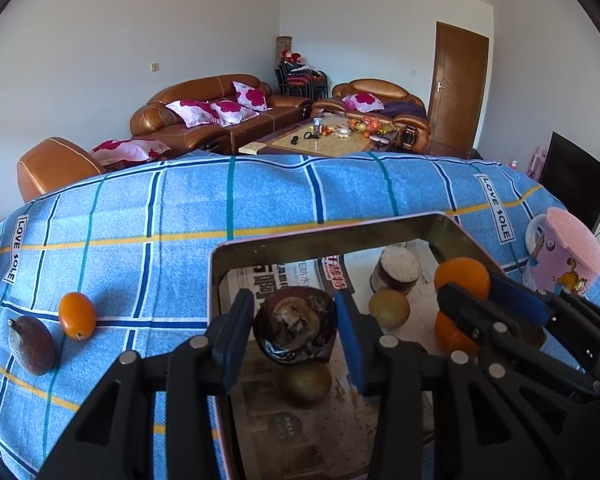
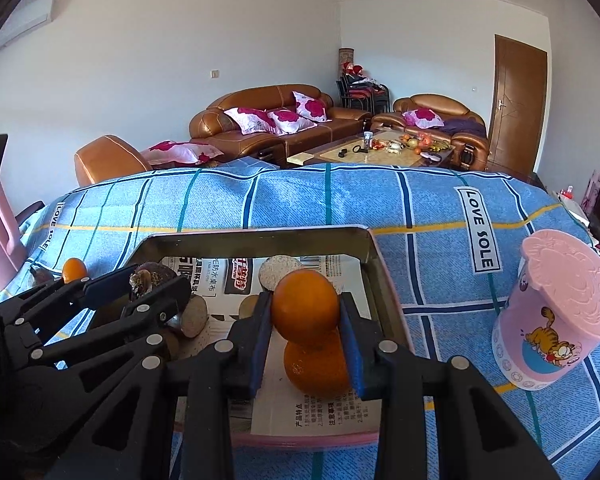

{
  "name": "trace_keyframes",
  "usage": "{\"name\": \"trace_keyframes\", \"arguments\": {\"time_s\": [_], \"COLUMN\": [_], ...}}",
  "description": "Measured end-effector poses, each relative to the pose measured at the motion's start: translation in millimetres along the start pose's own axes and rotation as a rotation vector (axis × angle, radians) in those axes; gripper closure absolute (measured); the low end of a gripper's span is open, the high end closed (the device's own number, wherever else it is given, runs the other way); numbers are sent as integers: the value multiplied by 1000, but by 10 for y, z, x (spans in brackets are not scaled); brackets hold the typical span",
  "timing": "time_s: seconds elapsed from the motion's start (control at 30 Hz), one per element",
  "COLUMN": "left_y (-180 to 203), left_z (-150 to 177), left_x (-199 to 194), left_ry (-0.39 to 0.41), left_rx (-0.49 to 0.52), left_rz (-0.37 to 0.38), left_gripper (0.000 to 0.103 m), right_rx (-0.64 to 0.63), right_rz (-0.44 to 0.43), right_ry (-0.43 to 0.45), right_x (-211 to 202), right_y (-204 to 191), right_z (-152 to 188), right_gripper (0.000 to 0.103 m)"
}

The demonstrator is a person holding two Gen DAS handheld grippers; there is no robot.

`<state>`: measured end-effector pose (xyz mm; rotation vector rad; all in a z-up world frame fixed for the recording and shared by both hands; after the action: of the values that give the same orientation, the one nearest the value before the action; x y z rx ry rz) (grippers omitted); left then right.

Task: Organize fruits
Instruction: 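Lower both fruits into the tin box and open both tools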

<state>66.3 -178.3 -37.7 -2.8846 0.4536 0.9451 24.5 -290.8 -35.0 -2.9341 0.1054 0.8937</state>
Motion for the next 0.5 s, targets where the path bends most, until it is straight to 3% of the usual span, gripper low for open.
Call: {"name": "trace_keyframes", "arguments": {"time_s": [0.1,0.33,0.5], "left_y": [-13,-54,-179], "left_z": [2,-4,-38], "left_x": [-11,-105,-244], "left_ry": [5,48,127], "left_rx": [-3,-16,-54], "left_rz": [-9,-22,-76], "left_gripper": [56,38,2], "right_rx": [8,39,52], "right_rz": [-10,-13,19], "right_ry": [-3,9,97], "right_x": [3,-19,-165], "right_y": [1,51,100], "right_z": [9,-4,-65], "right_gripper": [67,67,67]}}
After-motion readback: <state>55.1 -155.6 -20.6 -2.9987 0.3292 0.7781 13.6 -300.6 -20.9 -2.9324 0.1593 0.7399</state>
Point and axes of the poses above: each gripper's, at about its wrist camera, not at the fingertips, and x roughly the way its jaws point, y to its right, z to its underside, the point moved 3 cm from there along x, roughly the way its jaws point, and after that the axes turned 3 degrees about y, right-handed, at the moved point
